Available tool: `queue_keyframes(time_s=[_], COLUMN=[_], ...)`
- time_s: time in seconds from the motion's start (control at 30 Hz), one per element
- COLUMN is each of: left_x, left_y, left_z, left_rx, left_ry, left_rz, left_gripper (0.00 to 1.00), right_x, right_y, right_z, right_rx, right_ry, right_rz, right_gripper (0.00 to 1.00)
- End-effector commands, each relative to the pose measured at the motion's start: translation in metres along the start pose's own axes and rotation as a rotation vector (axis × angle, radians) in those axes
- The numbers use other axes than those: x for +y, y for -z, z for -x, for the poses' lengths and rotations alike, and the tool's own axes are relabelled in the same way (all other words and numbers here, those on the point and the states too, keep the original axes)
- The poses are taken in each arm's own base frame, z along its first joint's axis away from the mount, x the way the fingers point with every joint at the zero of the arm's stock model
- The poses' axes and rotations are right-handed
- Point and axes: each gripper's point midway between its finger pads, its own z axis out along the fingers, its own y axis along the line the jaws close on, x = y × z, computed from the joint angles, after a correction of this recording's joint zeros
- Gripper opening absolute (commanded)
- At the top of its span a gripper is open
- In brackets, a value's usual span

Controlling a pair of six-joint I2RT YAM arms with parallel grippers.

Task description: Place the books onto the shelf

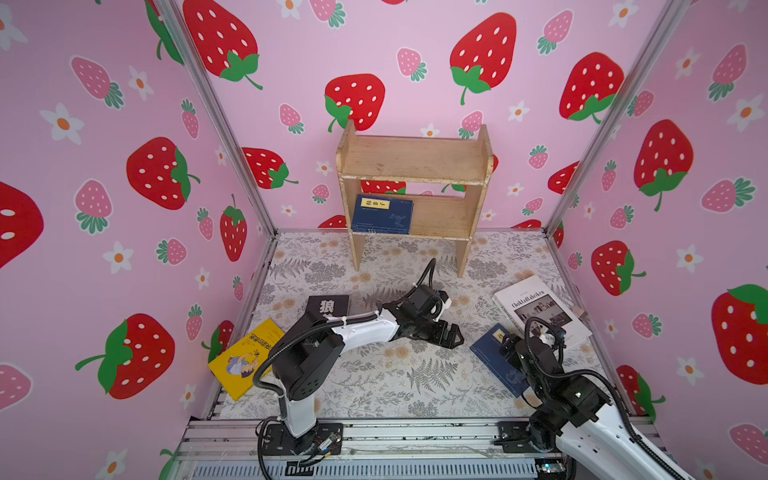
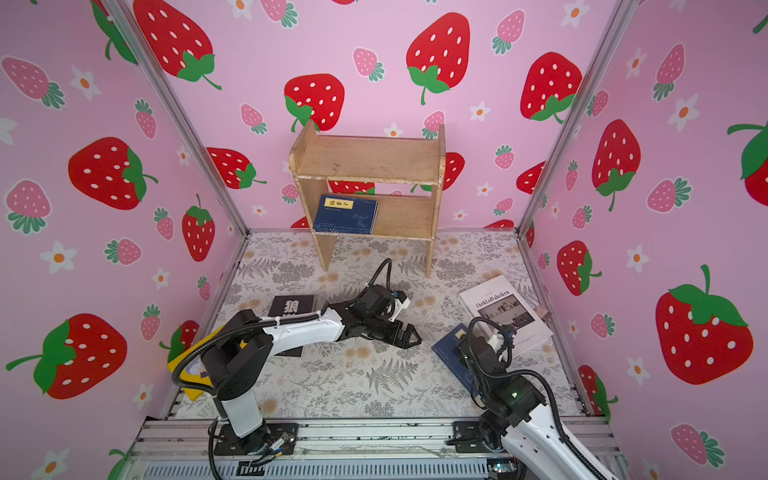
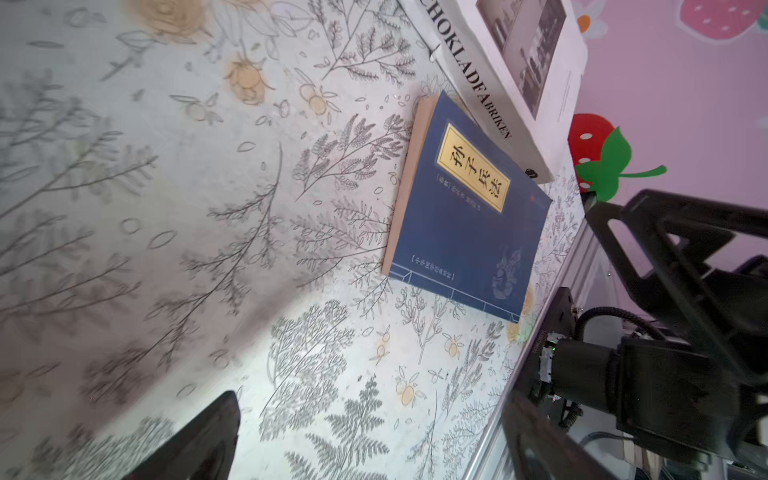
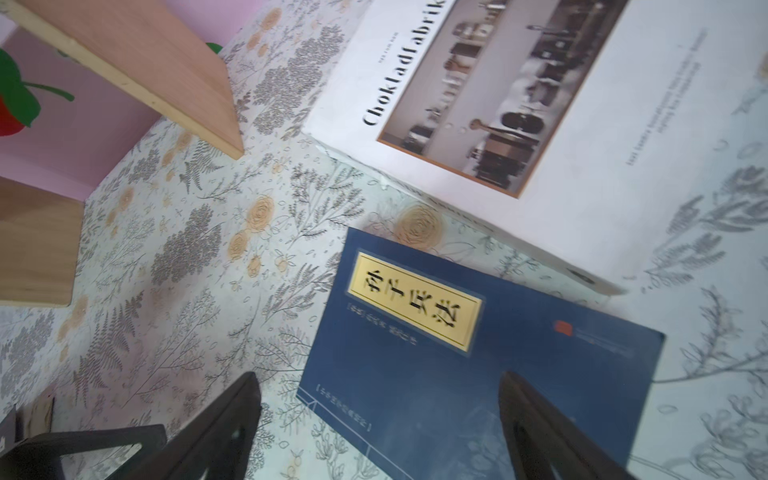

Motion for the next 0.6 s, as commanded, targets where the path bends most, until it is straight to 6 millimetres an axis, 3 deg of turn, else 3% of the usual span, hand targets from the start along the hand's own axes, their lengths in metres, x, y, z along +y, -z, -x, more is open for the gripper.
queue_keyframes(time_s=[0.0, 0.17, 0.37, 0.57], left_x=[-0.02, -0.022, -0.024, -0.024], left_y=[-0.008, -0.027, -0.035, -0.043], left_z=[0.03, 0.04, 0.048, 0.053], left_rx=[-0.078, -0.076, -0.082, -0.059], left_ry=[-0.088, -0.085, -0.068, -0.067], left_rz=[0.002, -0.011, -0.026, -0.043], left_gripper=[0.99, 0.99, 0.99, 0.99], right_x=[-0.04, -0.062, -0.082, -0.073], right_y=[-0.003, -0.006, -0.009, -0.019], right_z=[-0.014, -0.022, -0.026, -0.029], right_rx=[0.011, 0.009, -0.043, -0.016], right_ry=[-0.081, -0.142, -0.291, -0.219], right_rz=[-0.139, -0.243, -0.306, -0.305], right_gripper=[0.91, 0.92, 0.92, 0.92])
